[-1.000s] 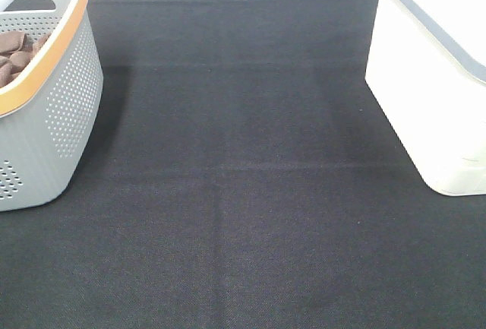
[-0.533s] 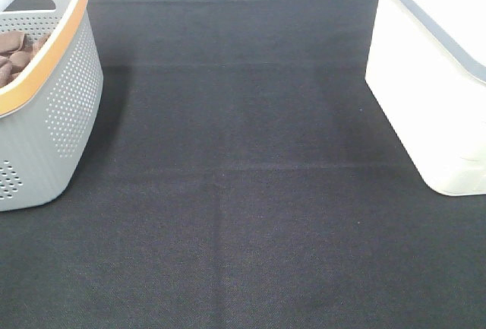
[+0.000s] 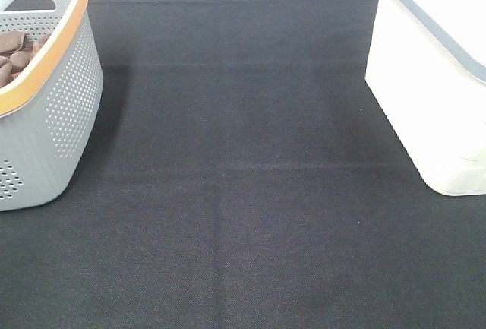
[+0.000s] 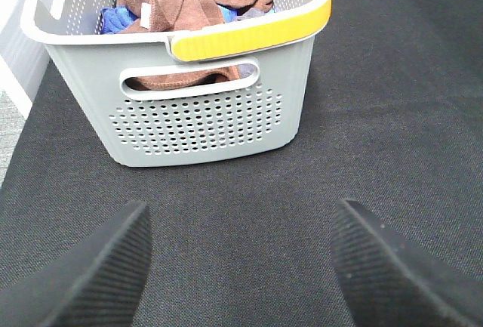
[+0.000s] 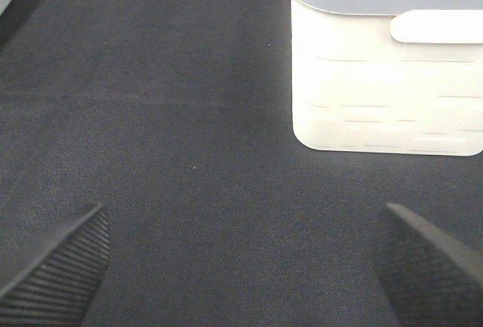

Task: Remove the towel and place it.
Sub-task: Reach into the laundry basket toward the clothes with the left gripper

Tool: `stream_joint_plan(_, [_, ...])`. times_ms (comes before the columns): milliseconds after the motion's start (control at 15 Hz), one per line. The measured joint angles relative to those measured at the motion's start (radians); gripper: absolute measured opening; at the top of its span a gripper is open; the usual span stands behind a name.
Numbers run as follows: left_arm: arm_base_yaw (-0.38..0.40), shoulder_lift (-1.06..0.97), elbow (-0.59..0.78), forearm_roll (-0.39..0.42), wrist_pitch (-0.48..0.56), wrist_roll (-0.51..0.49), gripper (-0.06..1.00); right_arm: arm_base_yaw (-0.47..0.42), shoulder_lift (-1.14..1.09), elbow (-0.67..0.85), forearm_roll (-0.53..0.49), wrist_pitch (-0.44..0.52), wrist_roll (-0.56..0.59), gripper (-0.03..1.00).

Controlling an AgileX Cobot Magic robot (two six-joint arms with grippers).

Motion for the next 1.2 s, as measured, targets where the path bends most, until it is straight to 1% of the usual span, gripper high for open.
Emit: stream_joint_plan(1200, [0.0,0.0,0.0,0.0,0.0,0.0,0.65,0.0,0.0,0.0,0.0,0.0,0.0,0.89])
